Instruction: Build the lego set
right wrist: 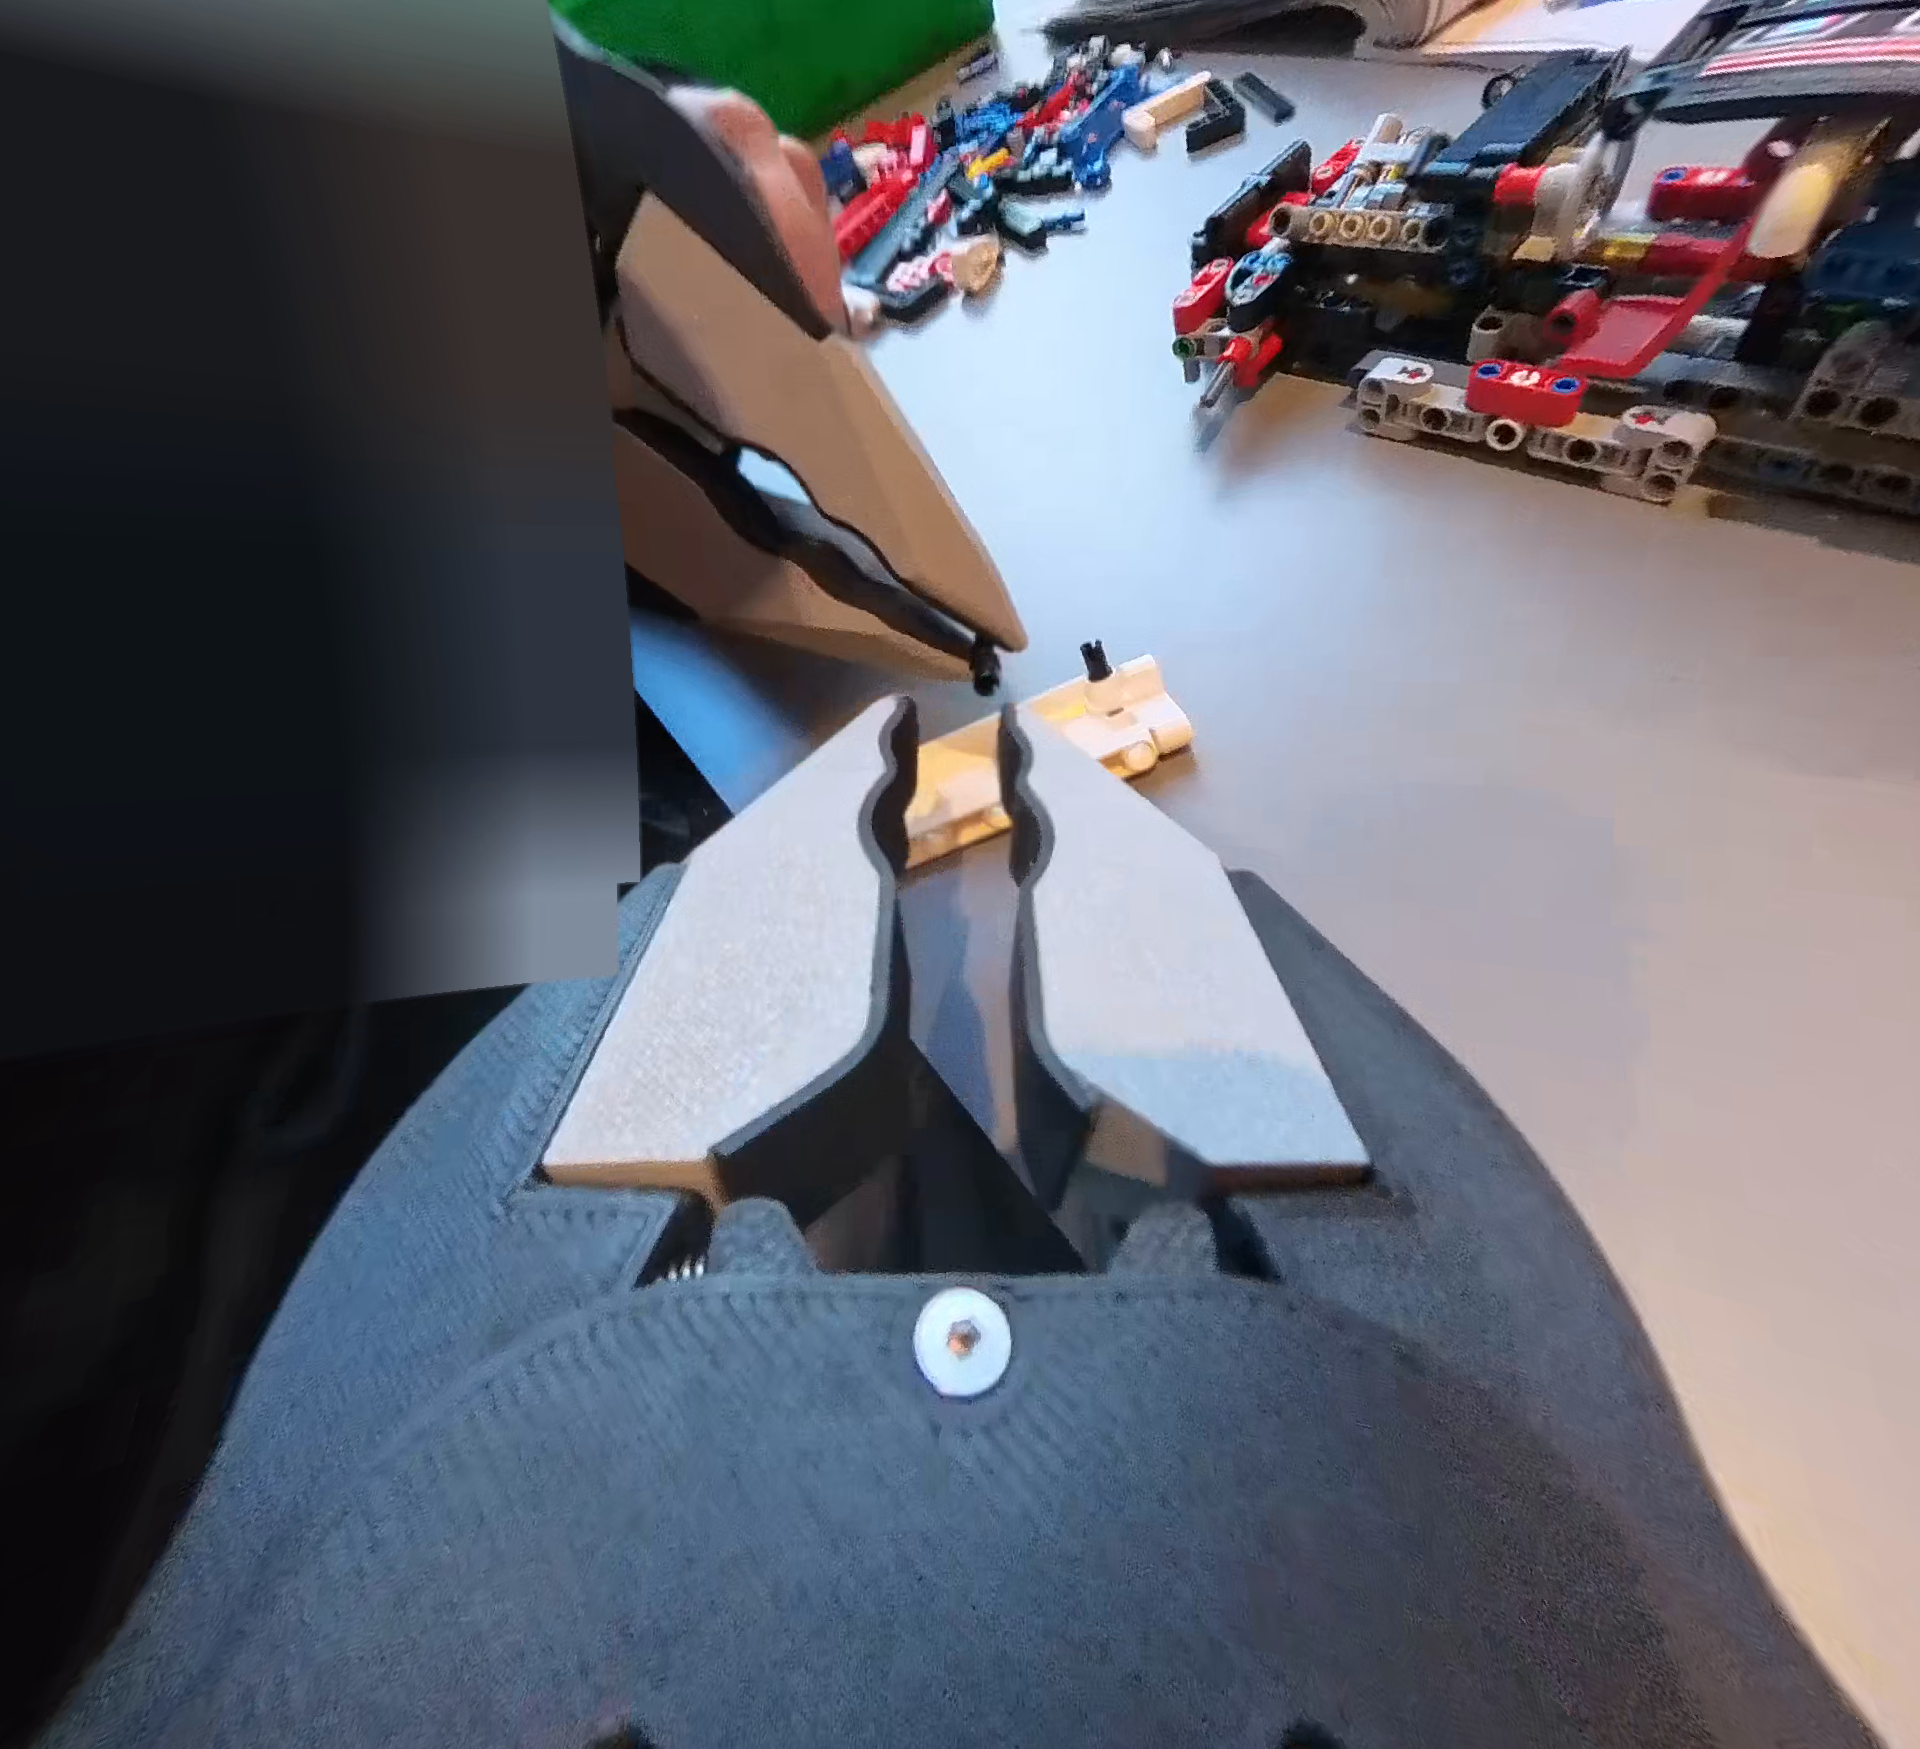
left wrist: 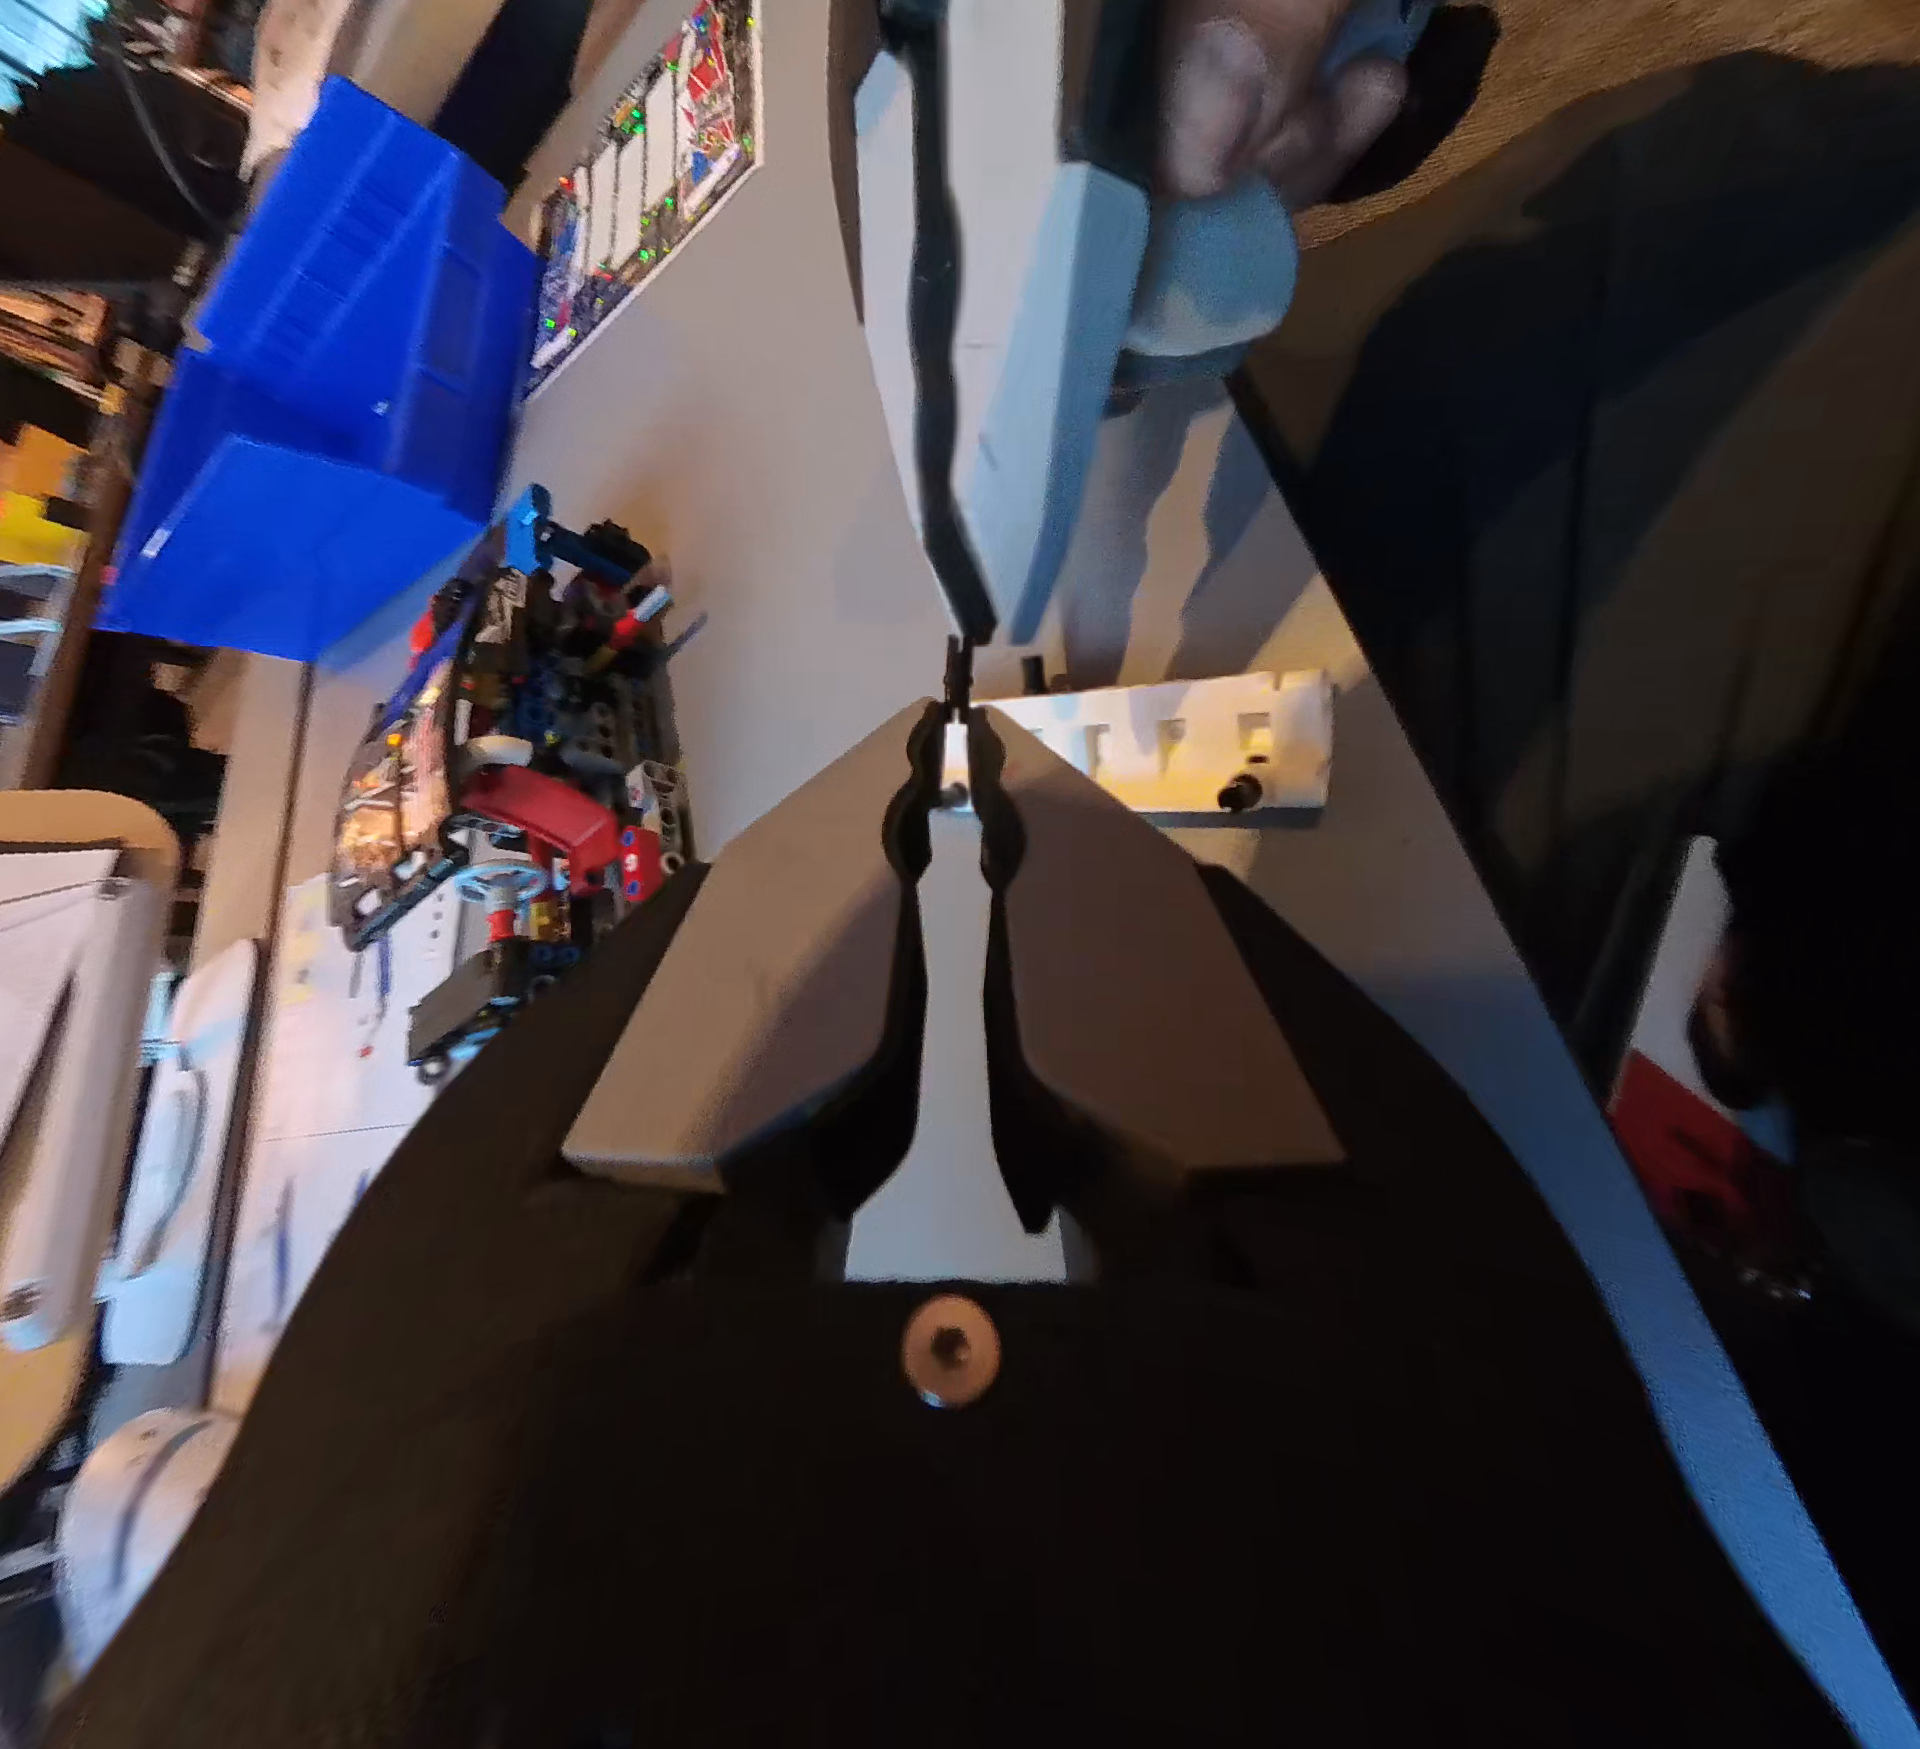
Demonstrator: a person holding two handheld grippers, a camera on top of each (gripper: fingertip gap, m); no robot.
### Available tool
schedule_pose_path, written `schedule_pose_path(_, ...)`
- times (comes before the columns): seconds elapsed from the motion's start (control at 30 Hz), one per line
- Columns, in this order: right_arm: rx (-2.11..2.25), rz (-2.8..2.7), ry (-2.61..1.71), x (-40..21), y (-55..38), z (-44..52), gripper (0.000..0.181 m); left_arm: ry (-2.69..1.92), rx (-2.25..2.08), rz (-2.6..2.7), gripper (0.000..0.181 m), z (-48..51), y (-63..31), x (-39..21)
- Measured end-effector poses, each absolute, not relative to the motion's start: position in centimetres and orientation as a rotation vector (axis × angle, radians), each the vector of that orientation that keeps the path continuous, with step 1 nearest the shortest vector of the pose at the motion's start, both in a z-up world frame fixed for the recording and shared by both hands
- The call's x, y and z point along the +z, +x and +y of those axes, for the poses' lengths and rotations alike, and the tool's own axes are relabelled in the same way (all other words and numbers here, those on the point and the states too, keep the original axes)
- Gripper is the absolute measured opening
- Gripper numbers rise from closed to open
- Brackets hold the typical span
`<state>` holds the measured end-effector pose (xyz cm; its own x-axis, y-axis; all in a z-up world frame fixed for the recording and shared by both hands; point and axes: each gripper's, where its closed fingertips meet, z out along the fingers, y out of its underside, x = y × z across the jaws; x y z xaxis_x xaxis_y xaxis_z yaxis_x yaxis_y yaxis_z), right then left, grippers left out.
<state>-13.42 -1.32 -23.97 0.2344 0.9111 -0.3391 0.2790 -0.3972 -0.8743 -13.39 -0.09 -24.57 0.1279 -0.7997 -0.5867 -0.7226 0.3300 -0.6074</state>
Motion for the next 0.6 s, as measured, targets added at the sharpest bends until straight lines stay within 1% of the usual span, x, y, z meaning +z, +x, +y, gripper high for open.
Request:
schedule_pose_path(0.07, 1.179, -1.05, -1.819, -23.47, -13.25, -0.85, 0.008, -1.372, -0.042, 1.608, 0.001, 0.01, -13.26, -24.37)
schedule_pose_path(0.23, 1.178, -1.037, -1.832, -23.5, -13.46, -0.77, 0.008, -1.348, -0.033, 1.605, 0.001, -0.21, -12.86, -24.17)
schedule_pose_path(0.3, 1.167, -1.042, -1.825, -23.43, -13.55, -0.77, 0.002, -1.34, -0.019, 1.601, 0.001, -0.16, -12.88, -23.99)
schedule_pose_path(0.6, 1.175, -1.04, -1.815, -23.19, -13.6, -0.71, 0.002, -1.295, 0.039, 1.606, 0.002, -0.05, -12.93, -23.79)
